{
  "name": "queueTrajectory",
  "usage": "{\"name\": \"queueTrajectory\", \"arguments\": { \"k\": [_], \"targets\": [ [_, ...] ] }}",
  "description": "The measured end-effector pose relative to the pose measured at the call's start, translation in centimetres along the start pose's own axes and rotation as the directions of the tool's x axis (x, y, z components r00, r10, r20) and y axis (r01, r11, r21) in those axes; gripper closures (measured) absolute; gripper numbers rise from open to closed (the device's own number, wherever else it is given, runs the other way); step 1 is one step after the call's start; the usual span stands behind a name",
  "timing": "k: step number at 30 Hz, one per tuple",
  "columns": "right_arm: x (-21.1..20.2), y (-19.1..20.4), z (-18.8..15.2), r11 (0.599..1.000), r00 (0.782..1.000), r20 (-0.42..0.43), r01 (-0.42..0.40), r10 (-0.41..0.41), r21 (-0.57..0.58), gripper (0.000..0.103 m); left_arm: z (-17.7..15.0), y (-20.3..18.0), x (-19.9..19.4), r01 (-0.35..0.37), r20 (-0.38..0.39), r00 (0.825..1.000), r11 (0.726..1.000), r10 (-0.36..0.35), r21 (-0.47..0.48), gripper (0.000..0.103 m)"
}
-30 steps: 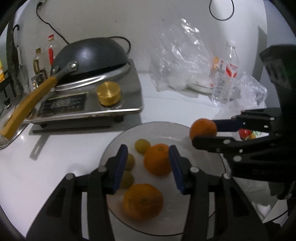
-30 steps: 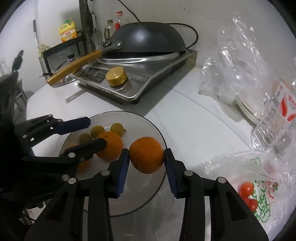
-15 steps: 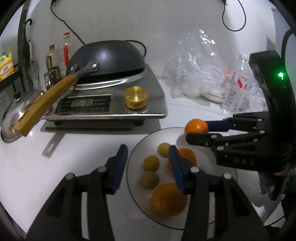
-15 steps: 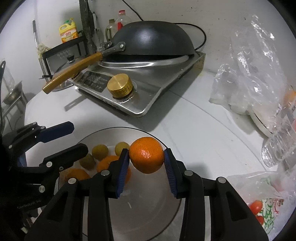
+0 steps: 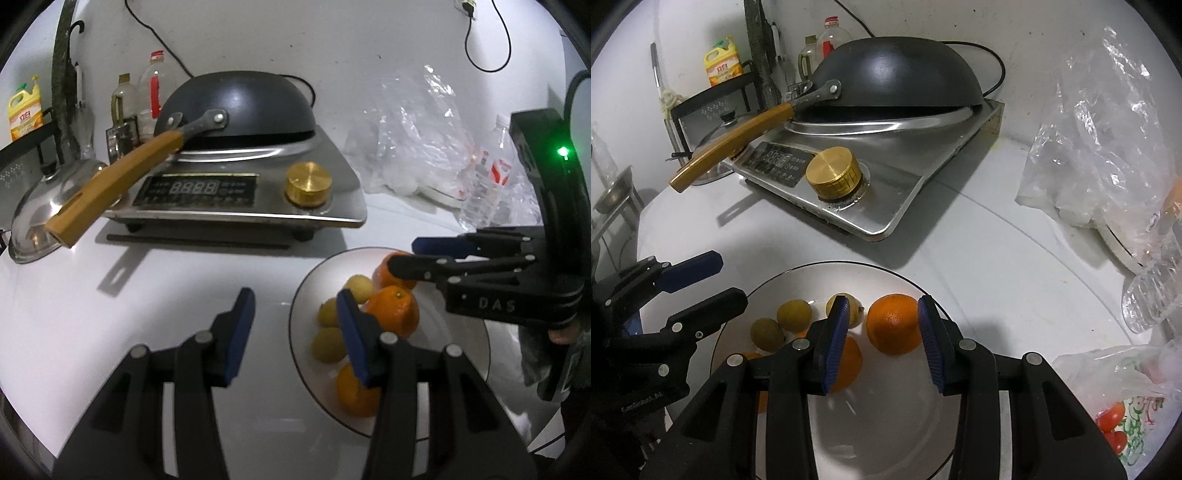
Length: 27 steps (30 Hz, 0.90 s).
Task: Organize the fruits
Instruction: 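Lower both mandarins onto the plate and open both tools, then raise both open tools away from the plate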
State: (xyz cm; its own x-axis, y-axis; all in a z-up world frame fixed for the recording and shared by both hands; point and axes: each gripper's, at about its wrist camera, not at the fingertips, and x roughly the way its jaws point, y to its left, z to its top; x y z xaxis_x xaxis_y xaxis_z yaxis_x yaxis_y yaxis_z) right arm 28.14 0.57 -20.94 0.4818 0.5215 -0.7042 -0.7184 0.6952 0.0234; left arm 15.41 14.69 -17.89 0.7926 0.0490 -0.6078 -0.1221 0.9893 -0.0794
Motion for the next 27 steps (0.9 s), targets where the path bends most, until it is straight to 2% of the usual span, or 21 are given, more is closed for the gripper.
{"name": "queueTrajectory", "arguments": {
  "k": [12, 27],
  "targets": [
    [-3.6, 0.6, -0.7, 1.000, 0.999, 0.040, 0.028, -0.028, -0.006, 0.062, -0.1, -1.8, -2.0, 0.015, 0.014, 1.000, 1.000, -0.015, 0.014, 0.055],
    [-8.6, 0.1, -3.9, 0.998, 0.995, 0.081, 0.058, -0.059, 0.014, 0.062, -1.1, -4.9, -5.0, 0.026, 0.023, 0.999, 0.999, -0.027, 0.042, 0.055]
  ]
}}
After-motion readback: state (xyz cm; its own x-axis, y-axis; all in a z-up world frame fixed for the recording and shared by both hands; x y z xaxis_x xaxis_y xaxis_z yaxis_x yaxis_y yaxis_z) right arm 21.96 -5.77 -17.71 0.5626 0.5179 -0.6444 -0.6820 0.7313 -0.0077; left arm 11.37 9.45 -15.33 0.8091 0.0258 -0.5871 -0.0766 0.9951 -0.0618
